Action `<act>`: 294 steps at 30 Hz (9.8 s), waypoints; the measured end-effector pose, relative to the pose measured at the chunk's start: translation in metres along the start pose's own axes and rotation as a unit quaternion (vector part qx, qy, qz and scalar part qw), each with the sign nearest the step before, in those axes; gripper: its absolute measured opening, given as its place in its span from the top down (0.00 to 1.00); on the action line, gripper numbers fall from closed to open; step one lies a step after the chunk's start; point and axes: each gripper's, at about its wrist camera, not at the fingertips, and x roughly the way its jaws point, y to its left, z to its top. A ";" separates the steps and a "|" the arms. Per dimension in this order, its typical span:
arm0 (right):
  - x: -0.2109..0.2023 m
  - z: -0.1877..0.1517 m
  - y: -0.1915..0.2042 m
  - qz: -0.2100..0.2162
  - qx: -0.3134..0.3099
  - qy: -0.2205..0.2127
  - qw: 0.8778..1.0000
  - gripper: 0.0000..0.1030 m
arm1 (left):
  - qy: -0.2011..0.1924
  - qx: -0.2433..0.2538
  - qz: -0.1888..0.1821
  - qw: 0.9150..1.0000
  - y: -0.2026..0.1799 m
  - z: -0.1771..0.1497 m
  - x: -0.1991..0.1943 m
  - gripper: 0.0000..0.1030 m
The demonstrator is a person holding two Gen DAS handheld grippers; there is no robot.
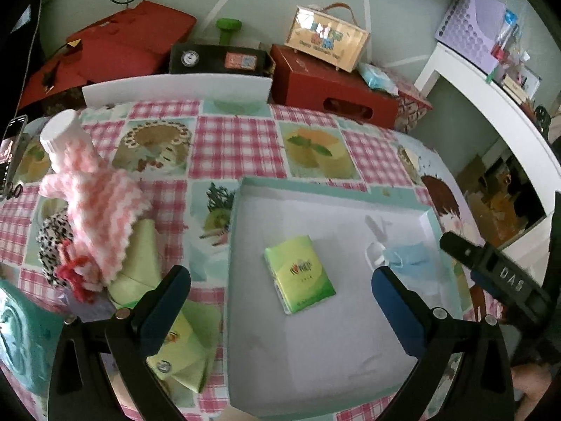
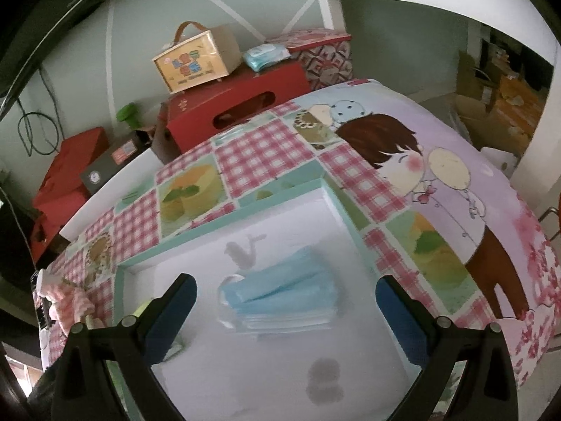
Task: Organize soft objects
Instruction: 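Withdraw both tools from the tray and move them back over the pile, then grasp the flat green tissue packet with the right tool while the left tool grasps the red hair tie, then lift the green packet with the right tool while the left tool carries the hair tie, then open the left tool over the tray while the right tool releases the green packet, then withdraw both open tools from the tray, then move both open tools over the pile of soft items beside the tray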
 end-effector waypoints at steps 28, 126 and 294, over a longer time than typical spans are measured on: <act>0.004 -0.066 0.182 0.207 -0.190 0.081 0.956 0.00 | -0.024 -0.144 0.079 0.986 0.153 0.038 -0.058 0.00; 0.049 -0.121 0.221 0.203 -0.278 0.175 0.922 0.48 | 0.130 -0.026 0.111 0.985 0.140 0.021 0.013 0.68; 0.025 -0.058 0.273 0.090 -0.300 0.095 0.945 0.00 | 0.009 -0.126 0.134 0.983 0.256 0.044 -0.043 0.00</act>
